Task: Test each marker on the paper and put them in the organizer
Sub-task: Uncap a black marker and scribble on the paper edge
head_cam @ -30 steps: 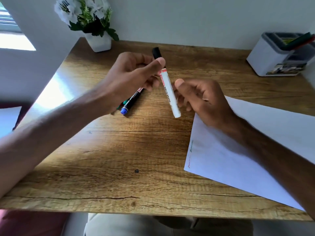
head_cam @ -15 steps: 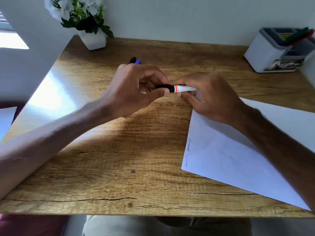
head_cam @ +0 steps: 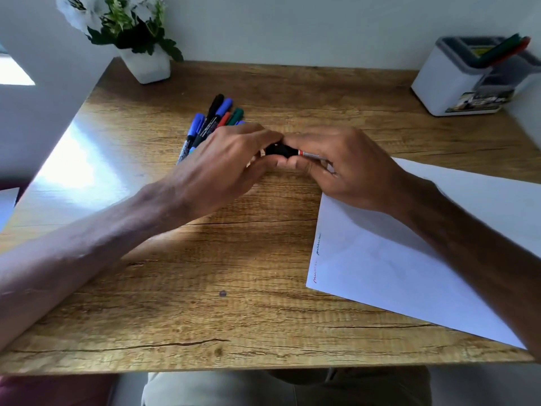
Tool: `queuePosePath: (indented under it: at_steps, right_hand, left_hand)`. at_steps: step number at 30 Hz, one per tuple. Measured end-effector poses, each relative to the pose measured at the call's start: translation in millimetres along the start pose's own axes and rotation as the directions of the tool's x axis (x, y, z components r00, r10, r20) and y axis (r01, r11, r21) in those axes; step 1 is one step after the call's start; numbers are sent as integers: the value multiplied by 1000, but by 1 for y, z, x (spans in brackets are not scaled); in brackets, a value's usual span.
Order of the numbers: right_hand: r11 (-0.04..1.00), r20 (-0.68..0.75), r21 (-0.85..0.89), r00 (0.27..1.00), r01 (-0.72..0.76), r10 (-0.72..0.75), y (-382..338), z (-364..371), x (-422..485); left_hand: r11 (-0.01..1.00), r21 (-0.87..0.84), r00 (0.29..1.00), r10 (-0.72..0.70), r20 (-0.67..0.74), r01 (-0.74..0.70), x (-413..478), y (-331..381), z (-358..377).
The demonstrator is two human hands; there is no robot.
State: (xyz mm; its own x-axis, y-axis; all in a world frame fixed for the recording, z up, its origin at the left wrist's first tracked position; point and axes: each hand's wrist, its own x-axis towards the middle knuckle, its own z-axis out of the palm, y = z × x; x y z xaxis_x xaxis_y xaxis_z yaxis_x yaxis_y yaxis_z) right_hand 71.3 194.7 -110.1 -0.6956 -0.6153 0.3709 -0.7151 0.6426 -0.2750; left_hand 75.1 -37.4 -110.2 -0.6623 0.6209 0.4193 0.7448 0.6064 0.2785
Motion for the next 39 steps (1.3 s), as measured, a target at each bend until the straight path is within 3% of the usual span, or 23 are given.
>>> queuePosePath:
  at_steps: [12, 17, 21, 23, 25, 27, 30, 32, 35, 39]
  right_hand:
    - [986, -122, -167, 992, 8, -29, -3, -6, -2]
    - [976, -20, -154, 988, -156, 155, -8, -4, 5]
    - [971, -48, -56, 972, -232, 229, -5, -14, -2]
    - [955, -38, 151, 964, -255, 263, -4, -21, -1]
    - [844, -38, 464, 945, -270, 323, -5, -31, 3]
    - [630, 2, 721, 910, -288, 414, -7, -45, 5]
    - [334, 97, 900, 874, -281, 475, -2, -61, -2]
    - [210, 129, 941, 856, -265, 500, -1, -63, -10]
    - [124, 174, 952, 827, -281, 535, -11, -58, -29]
    - [225, 190, 910, 833, -347, 519, -30, -46, -56]
  left_hand:
    - [982, 138, 992, 129, 10, -129, 3, -3, -2]
    - [992, 123, 999, 37, 25, -40, 3, -7, -3]
    - [996, 71, 999, -49, -7, 49, 3, -13, -6]
    - [997, 19, 997, -75, -24, 75, 2, -12, -7]
    - [994, -64, 996, -88, -21, 87, 0, -6, -6]
    - [985, -148, 996, -85, 4, 85, -2, 2, -5]
    - [972, -221, 996, -71, 60, 82, -4, 11, -2]
    - [963, -257, 994, -51, 100, 75, -5, 15, 2]
    - [948, -303, 984, -49, 171, 100, -6, 19, 5]
    - [920, -359, 966, -65, 252, 155, -7, 20, 6]
